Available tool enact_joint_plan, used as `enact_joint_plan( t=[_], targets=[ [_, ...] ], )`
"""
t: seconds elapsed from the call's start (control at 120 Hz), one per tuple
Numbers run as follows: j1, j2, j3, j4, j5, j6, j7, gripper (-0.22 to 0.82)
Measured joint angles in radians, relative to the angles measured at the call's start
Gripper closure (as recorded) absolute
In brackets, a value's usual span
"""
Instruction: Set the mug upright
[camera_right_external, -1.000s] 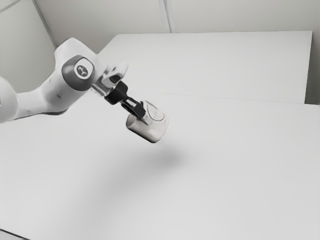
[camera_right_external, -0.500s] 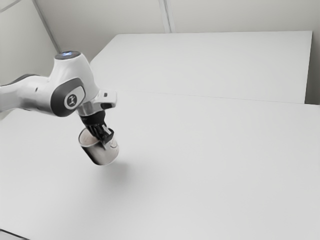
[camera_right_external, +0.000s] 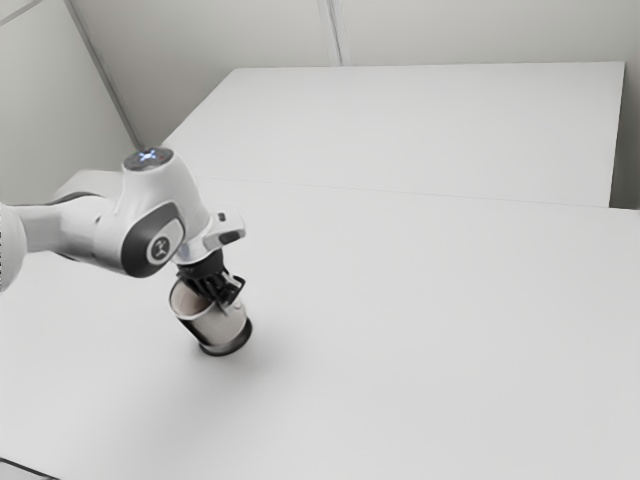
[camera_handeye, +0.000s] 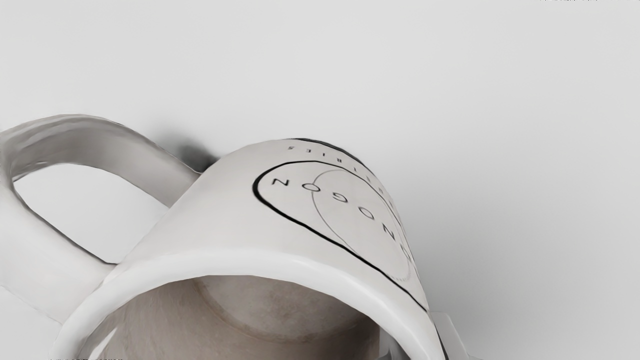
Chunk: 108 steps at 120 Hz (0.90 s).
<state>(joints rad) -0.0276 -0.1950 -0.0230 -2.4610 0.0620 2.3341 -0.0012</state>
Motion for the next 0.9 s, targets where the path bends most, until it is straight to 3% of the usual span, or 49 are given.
enact_joint_plan(
  t=[0.267, 0.467, 0.558, 0.767, 0.9],
  targets=[
    [0.001, 0.057, 0.000, 0.004, -0.008, 0.030, -0.072, 0.77],
    [-0.006, 0.037, -0.003, 0.004, -0.029, 0.034, -0.093, 0.38],
    [-0.005, 0.012, -0.003, 0.024, -0.033, 0.020, -0.100, 0.24],
    [-0.002, 0.009, -0.003, 0.223, -0.078, -0.182, -0.114, 0.09],
    [-0.009, 0.066, -0.005, 0.376, -0.095, -0.326, -0.120, 0.05]
  ],
)
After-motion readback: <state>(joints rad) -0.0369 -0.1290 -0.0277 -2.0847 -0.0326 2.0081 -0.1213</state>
